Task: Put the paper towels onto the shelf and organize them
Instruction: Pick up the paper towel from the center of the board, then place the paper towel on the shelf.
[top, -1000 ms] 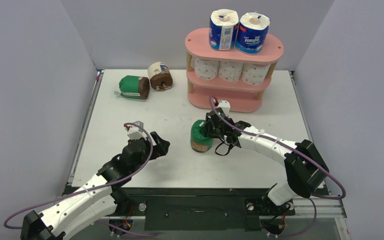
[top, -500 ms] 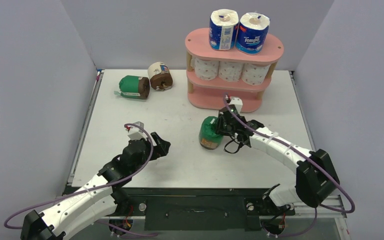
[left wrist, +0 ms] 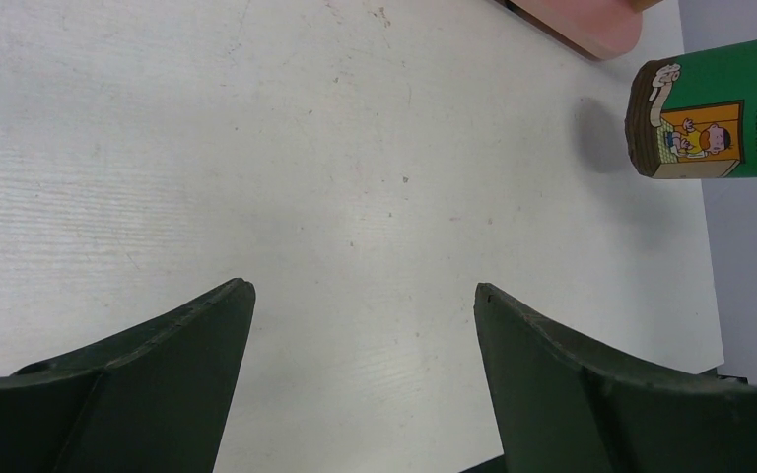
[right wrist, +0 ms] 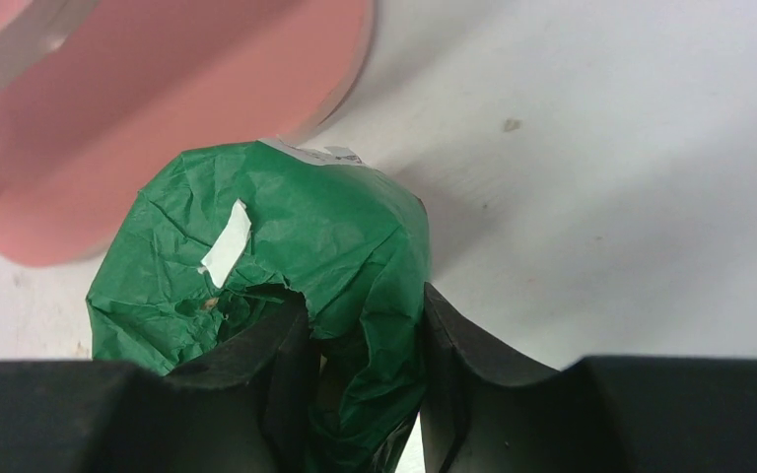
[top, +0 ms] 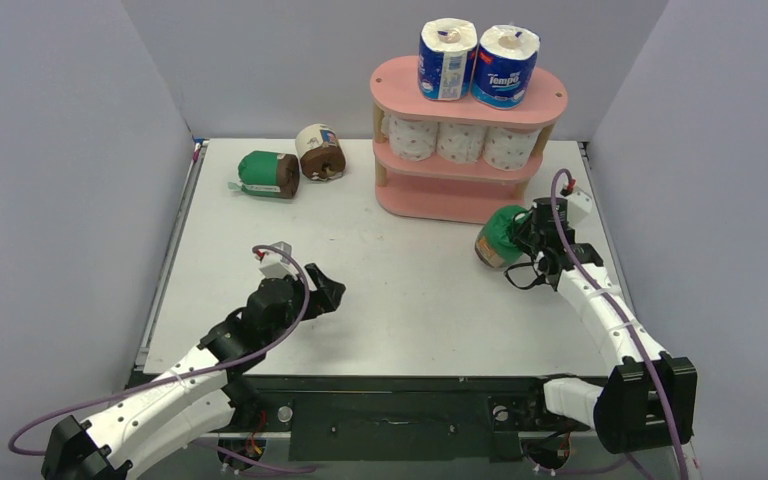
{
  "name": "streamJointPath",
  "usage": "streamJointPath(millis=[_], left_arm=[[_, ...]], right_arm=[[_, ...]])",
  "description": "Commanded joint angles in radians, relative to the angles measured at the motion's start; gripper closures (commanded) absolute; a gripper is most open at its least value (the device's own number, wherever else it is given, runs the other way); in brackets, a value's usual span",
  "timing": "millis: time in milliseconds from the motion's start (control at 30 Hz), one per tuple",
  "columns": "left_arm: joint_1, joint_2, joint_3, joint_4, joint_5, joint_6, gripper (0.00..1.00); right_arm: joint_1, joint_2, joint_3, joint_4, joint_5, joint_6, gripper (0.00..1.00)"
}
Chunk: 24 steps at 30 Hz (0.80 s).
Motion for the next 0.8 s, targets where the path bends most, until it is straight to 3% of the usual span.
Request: streamJointPath(millis=[0, 367, 767], left_arm=[[0.007, 0.017, 0.019, 0.077, 0.038, -0.009, 0.2], [0.006, -0.007, 0.016, 0.055, 0.046, 0.005, 0.19], [0.007, -0.017, -0.005, 0.043, 0.051, -0.004, 0.19]], right_arm=[[-0.029, 0.011, 0.068, 0.065, 0.07, 0.065, 0.72], [-0.044, 0.188, 0.249, 0.078, 0.164, 0.06, 0.72], [-0.047, 0.294, 0.297, 0.1, 0.176, 0.068, 0.72]])
